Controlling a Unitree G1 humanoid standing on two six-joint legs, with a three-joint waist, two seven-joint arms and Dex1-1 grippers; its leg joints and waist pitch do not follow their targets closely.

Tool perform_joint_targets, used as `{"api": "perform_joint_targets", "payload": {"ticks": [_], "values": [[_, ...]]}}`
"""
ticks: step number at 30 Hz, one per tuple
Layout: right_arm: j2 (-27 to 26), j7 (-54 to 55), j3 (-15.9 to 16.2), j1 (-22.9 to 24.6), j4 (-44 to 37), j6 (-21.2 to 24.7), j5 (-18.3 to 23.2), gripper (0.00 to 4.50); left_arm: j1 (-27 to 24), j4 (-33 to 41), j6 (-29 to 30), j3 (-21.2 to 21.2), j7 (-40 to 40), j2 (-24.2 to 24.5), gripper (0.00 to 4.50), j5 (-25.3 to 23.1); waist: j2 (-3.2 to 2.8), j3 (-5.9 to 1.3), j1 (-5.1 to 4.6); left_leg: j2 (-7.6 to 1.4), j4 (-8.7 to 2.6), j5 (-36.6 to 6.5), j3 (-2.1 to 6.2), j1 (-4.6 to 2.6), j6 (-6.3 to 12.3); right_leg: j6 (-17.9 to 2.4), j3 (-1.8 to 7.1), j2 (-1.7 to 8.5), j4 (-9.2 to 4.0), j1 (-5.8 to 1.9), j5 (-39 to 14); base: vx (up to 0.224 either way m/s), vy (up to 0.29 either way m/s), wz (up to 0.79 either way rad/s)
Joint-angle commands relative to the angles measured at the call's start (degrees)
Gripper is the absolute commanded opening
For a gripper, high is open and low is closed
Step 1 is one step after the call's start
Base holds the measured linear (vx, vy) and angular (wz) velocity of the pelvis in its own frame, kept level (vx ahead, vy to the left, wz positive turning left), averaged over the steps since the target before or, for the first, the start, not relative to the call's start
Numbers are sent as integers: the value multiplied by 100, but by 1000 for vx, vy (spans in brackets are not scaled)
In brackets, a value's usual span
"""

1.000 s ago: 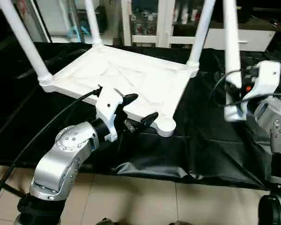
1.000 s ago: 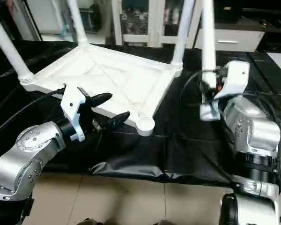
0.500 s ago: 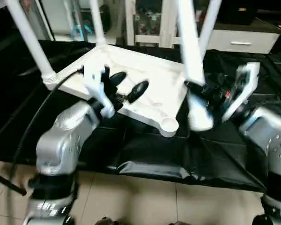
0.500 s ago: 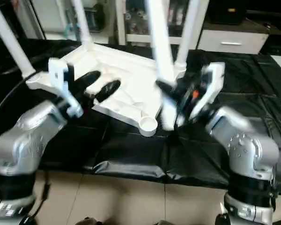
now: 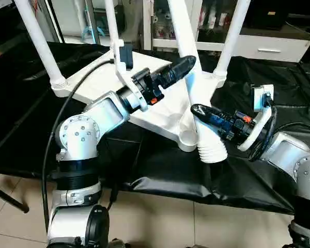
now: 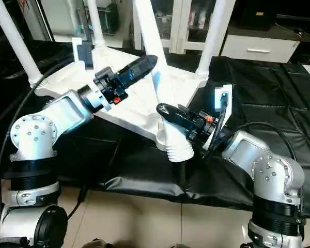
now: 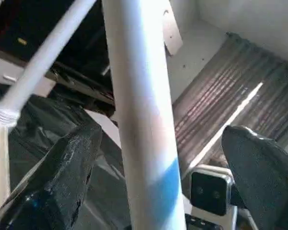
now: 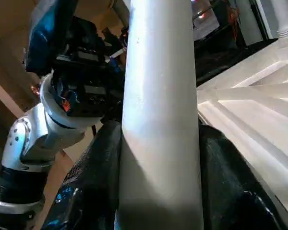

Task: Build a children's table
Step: Pick table leg

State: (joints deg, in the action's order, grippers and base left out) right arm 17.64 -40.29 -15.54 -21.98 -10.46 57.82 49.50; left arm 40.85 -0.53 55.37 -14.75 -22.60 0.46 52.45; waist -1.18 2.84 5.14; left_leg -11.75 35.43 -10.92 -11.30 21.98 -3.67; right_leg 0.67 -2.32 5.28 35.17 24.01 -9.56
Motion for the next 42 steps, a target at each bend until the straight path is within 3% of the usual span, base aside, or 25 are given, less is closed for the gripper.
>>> {"api": "perform_joint_targets", "payload": {"ticks": [1, 5, 6, 10, 15, 16, 17, 19, 20, 22, 23, 24, 27, 29, 31, 34, 37, 38, 42], "values": [[72, 77, 168, 18, -253, -249, -220, 183, 126, -23, 93, -13, 138, -13, 450, 127, 107, -419, 20, -38, -394, -450, 43, -77, 44, -956, 125, 157, -381, -310, -1056, 0, 0, 0], [184, 480, 1057, 6, -472, -1328, -1612, 183, 171, -177, -42, 35, 389, -40, 450, -107, 102, -402, -4, -30, -409, -568, 45, -72, -133, -744, 128, 155, -420, -300, -1296, 0, 0, 0], [185, 493, 1098, 8, -483, -1374, -1664, 183, 176, -189, -50, 34, 404, -42, 450, -131, 99, -403, -6, -30, -413, -599, 48, -75, -142, -721, 128, 159, -418, -303, -1331, 0, 0, 0], [261, 931, 1881, -6, -463, -2212, -2797, 183, 240, -292, -334, 33, 482, -105, 450, -367, 85, -400, -19, -38, -425, -673, 61, -77, -190, -662, 126, 154, -437, -286, -1324, 0, 0, 0], [200, 1466, 2169, -74, -409, -2593, -3372, 183, 265, -347, -677, 126, 734, -109, 450, -719, 91, -404, -39, -32, -423, -717, 53, -81, -115, -743, 137, 135, -406, -293, -1090, 0, 0, 0], [202, 1714, 2296, -78, -384, -2795, -3690, 183, 295, -419, -921, 170, 945, -110, 450, -954, 95, -402, -28, -42, -427, -713, 63, -75, -118, -728, 137, 142, -410, -293, -1097, 0, 0, 0], [210, 1877, 2386, -76, -370, -2935, -3912, 183, 314, -464, -1084, 197, 1092, -113, 420, -1109, 92, -400, -37, -28, -425, -744, 53, -86, -127, -711, 140, 137, -407, -295, -1105, 0, 0, 0], [216, 1965, 2462, -71, -355, -3057, -4088, 183, 339, -496, -1161, 174, 1184, -138, 413, -1159, 100, -397, -44, -28, -427, -807, 53, -85, -136, -678, 141, 136, -408, -297, -1141, 0, 0, 0], [264, 2216, 2717, -58, -329, -3398, -4617, 183, 404, -568, -1318, 56, 1429, -253, 413, -1196, 114, -390, -46, -38, -432, -802, 60, -70, -164, -661, 141, 141, -417, -295, -1158, 0, 0, 0], [291, 2315, 2835, -53, -324, -3538, -4842, 183, 430, -589, -1348, -18, 1519, -320, 406, -1162, 119, -390, -60, -19, -421, -805, 50, -72, -201, -608, 145, 134, -419, -300, -1183, 0, 0, 0], [332, 2591, 3042, -29, -312, -3854, -5329, 183, 481, -615, -1410, -208, 1745, -474, 392, -1065, 104, -397, -64, -21, -416, -812, 56, -75, -215, -619, 145, 132, -409, -295, -1133, 0, 0, 0], [347, 2653, 3092, -25, -309, -3907, -5437, 183, 490, -616, -1420, -248, 1788, -507, 369, -1038, 108, -396, -66, -25, -414, -798, 56, -74, -236, -636, 144, 132, -405, -294, -1082, 0, 0, 0], [419, 2957, 3307, -32, -246, -4156, -5948, 183, 499, -610, -1445, -414, 1947, -635, 368, -921, 102, -388, -73, -12, -412, -869, 54, -74, -192, -657, 142, 116, -392, -293, -977, 0, 0, 0], [475, 3073, 3411, -53, -193, -4291, -6174, 183, 484, -606, -1445, -449, 1986, -663, 324, -875, 110, -386, -81, -10, -410, -942, 52, -83, -152, -640, 141, 108, -400, -292, -1000, 0, 0, 0], [494, 3112, 3447, -61, -157, -4335, -6249, 183, 479, -611, -1454, -460, 2005, -672, 323, -844, 110, -385, -86, -11, -411, -985, 51, -81, -132, -645, 140, 103, -401, -288, -1004, 0, 0, 0], [484, 3182, 3460, -57, -97, -4400, -6338, 183, 478, -622, -1485, -482, 2046, -689, 282, -805, 111, -383, -99, -10, -408, -1019, 53, -77, -92, -655, 138, 97, -401, -290, -970, 0, 0, 0], [451, 3293, 3462, -50, 3, -4532, -6529, 183, 486, -625, -1508, -513, 2121, -728, 273, -802, 110, -393, -110, -8, -397, -958, 51, -75, -64, -711, 139, 98, -384, -297, -835, 0, 0, 0], [435, 3335, 3463, -44, 37, -4589, -6606, 183, 491, -622, -1498, -535, 2164, -751, 245, -790, 105, -394, -116, -9, -396, -926, 53, -71, -55, -737, 139, 96, -375, -301, -768, 0, 0, 0], [397, 3417, 3456, -38, 152, -4725, -6719, 182, 506, -644, -1480, -562, 2245, -768, 228, -745, 110, -395, -152, -7, -393, -949, 49, -72, -1, -809, 134, 97, -371, -310, -743, 0, 0, 0]]}}
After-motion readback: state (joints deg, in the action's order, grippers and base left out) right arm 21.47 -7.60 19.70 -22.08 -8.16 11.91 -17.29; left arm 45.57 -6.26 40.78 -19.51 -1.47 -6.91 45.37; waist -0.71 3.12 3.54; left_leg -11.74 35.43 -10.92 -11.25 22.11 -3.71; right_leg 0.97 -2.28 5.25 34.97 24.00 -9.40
